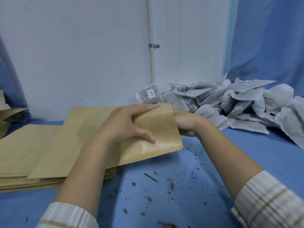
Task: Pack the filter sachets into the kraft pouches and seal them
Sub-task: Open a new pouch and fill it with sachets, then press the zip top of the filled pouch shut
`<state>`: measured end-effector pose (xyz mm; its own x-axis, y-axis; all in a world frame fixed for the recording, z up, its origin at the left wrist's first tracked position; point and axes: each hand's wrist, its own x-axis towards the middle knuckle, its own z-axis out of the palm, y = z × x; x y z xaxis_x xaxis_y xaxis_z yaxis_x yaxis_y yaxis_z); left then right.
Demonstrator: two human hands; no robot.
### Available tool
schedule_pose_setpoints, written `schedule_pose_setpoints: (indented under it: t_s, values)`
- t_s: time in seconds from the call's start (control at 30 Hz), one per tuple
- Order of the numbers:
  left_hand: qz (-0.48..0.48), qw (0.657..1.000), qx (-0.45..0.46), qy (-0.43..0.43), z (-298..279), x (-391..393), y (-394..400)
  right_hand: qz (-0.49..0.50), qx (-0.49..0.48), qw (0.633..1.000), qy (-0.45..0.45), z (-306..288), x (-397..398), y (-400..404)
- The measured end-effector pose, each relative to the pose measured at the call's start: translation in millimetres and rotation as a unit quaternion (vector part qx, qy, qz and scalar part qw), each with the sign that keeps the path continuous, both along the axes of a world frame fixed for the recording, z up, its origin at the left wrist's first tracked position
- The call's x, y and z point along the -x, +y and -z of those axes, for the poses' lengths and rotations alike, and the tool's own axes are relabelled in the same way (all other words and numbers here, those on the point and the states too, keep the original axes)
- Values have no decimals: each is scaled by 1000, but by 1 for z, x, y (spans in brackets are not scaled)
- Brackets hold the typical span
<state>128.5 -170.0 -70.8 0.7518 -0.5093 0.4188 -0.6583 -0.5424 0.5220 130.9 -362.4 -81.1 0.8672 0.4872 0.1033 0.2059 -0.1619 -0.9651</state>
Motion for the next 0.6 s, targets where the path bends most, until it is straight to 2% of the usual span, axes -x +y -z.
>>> schedule_pose_setpoints:
  t_s: [0.23,0.37,0.47,0.6]
  values:
    - [0,996,-74,-54,-4,9,-15,-29,-96,987,122,10,6,17]
    - [-8,990,-117,-80,-17,16,-15,-19,-116,986,114,-4,11,21]
    - [-24,982,-165,-88,-27,25,-8,-55,-125,984,112,-14,25,28]
    - [-34,977,-198,-73,-39,49,13,-36,-92,989,113,-24,49,47]
